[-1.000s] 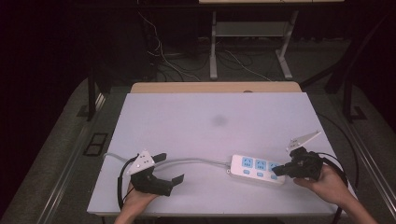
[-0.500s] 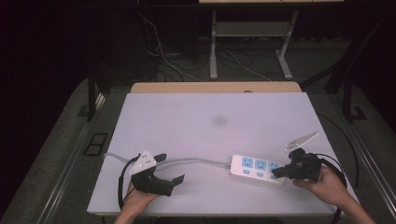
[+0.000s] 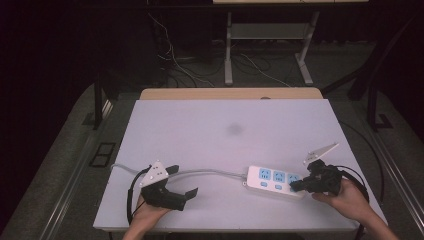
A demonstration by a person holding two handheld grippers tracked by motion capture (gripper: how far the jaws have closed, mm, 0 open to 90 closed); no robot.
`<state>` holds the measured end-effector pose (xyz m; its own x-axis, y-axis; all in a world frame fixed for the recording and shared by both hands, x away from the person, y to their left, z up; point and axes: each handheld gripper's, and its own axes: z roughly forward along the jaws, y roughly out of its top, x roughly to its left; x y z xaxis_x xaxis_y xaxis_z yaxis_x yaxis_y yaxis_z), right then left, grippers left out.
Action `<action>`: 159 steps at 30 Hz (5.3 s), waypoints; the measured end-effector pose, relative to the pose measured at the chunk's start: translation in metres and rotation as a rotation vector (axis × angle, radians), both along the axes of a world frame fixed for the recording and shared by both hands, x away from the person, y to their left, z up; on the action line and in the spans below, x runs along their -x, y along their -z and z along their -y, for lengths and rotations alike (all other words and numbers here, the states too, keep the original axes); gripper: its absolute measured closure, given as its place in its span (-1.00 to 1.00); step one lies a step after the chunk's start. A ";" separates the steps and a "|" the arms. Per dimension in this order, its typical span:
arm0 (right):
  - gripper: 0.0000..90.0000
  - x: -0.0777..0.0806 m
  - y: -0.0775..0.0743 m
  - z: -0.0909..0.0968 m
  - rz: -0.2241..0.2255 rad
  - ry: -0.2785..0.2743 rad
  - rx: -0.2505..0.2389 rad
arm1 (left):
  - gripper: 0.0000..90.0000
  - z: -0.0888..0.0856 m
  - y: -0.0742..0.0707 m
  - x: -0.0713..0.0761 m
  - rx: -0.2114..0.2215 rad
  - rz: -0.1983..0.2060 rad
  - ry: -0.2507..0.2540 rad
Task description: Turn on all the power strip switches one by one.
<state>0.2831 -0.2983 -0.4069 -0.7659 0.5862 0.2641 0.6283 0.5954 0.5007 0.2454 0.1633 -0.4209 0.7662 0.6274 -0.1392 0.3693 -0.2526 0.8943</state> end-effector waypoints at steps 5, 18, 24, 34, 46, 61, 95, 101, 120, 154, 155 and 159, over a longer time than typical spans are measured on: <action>1.00 -0.001 0.003 0.004 -0.014 -0.006 -0.032 | -1.00 -0.001 0.000 0.000 0.022 -0.005 0.001; 1.00 0.001 0.006 0.005 0.004 -0.001 -0.044 | -1.00 -0.002 0.000 -0.001 0.038 -0.010 -0.003; 1.00 0.001 0.007 0.006 0.001 -0.006 -0.056 | -1.00 -0.003 0.000 -0.001 0.051 -0.014 -0.003; 1.00 0.001 0.008 0.005 0.012 -0.010 -0.053 | -1.00 -0.004 0.000 -0.001 0.054 -0.016 -0.007; 1.00 0.003 0.008 0.007 0.004 0.005 -0.083 | -1.00 -0.005 0.000 -0.002 0.059 -0.018 -0.011; 1.00 0.003 -0.003 0.000 0.015 -0.016 -0.052 | -1.00 -0.006 -0.001 -0.001 0.062 -0.015 -0.012; 1.00 -0.009 -0.022 -0.030 0.051 -0.081 -0.037 | -1.00 -0.006 0.000 -0.002 0.062 -0.023 -0.002; 1.00 -0.011 -0.017 -0.036 0.051 -0.092 -0.028 | -1.00 -0.007 0.000 -0.002 0.062 -0.023 -0.003; 1.00 -0.014 -0.001 -0.043 0.028 -0.099 0.001 | -1.00 -0.007 0.000 -0.002 0.063 -0.023 -0.003; 1.00 -0.008 0.008 -0.036 0.090 -0.092 -0.046 | -1.00 -0.004 0.001 -0.001 0.051 -0.026 0.003; 1.00 -0.008 0.008 -0.036 0.091 -0.093 -0.046 | -1.00 -0.004 0.001 -0.001 0.052 -0.026 0.003; 1.00 -0.008 0.008 -0.037 0.093 -0.093 -0.041 | -1.00 -0.004 0.001 -0.001 0.053 -0.027 0.003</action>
